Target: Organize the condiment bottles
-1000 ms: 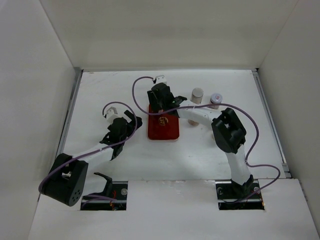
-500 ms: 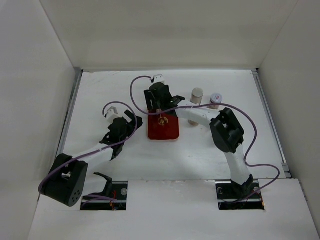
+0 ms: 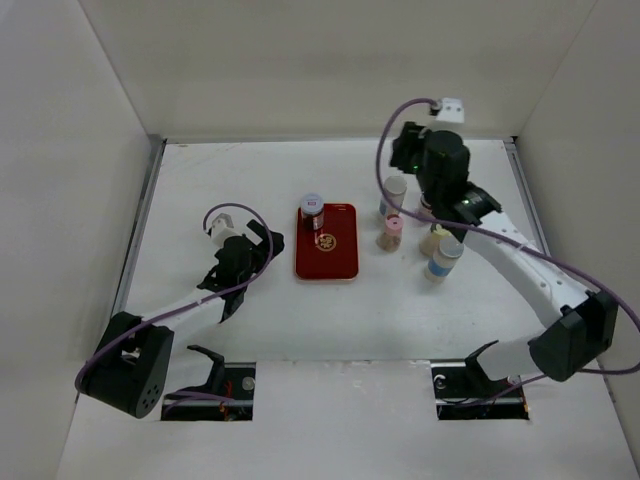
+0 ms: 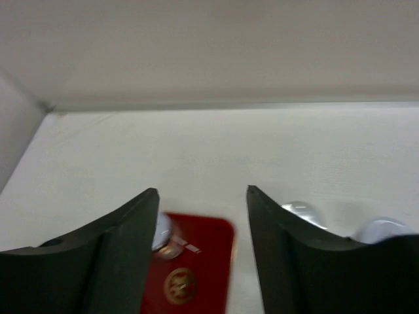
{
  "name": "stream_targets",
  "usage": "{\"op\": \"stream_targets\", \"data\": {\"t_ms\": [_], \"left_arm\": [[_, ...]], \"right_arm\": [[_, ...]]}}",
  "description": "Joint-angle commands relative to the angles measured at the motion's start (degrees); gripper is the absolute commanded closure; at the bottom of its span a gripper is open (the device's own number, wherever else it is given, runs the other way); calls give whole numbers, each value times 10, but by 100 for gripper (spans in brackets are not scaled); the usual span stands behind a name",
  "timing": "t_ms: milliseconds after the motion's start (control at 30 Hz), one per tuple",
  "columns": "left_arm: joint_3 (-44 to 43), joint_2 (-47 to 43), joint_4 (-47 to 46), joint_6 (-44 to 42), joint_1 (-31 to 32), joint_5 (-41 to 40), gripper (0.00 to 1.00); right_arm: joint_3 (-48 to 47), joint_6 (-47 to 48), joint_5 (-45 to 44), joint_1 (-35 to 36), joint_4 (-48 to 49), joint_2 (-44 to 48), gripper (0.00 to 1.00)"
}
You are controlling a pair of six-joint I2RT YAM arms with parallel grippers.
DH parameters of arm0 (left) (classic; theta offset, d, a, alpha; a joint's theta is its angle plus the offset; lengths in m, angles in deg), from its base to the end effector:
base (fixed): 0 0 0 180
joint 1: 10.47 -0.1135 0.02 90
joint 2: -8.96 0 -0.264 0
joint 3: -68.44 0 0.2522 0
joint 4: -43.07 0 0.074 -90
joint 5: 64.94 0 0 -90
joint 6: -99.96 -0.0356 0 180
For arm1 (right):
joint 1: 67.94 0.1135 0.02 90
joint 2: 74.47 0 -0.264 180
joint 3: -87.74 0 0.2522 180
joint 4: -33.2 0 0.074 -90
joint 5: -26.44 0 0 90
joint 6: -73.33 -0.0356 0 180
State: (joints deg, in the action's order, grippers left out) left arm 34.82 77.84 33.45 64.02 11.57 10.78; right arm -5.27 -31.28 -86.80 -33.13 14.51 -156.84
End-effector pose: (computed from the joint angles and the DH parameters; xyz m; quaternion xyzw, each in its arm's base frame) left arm 0.2152 -0.0777 0.1672 -0.2953 0.7890 -0.2429 0.4810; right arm 0.2859 0.1817 0.4068 0.0003 0.7512 0.1303 0.6470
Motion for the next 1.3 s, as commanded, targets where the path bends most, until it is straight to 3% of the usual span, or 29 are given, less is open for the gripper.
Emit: {"op": "stream_targets", "data": {"t_ms": [0,67,133,233,300,533,1000,1133,1267], "left_arm": [[2,-9,-21,3,-1,4,0],[-1,-4,-19,3,-1,9,0],[-1,-7,-21,3,1,9,0],[-1,2,-22,3,1,3,0],[-4,13,-22,3,0,12,0],[-5,19,-26,3,-2,17,0],[-4,18,-28,3,-1,18,0],[-1,12,-30,3,-1,7,0],[-4,19,-30,3,1,15,0]], "right_arm": [[68,-2,-43,-99,-15,13,46],[79,-8,-33,-151,-36,9,50],[83,-9,-18,-185,-45,-8,45],[59,1,20,-218,-75,-62,21],[45,-1,34,-232,-82,-97,11],[32,-11,63,-254,-76,-163,5],[22,-43,92,-258,-86,-214,26],[22,-47,72,-258,-76,-192,43],[44,-53,24,-258,-29,-112,49]]}}
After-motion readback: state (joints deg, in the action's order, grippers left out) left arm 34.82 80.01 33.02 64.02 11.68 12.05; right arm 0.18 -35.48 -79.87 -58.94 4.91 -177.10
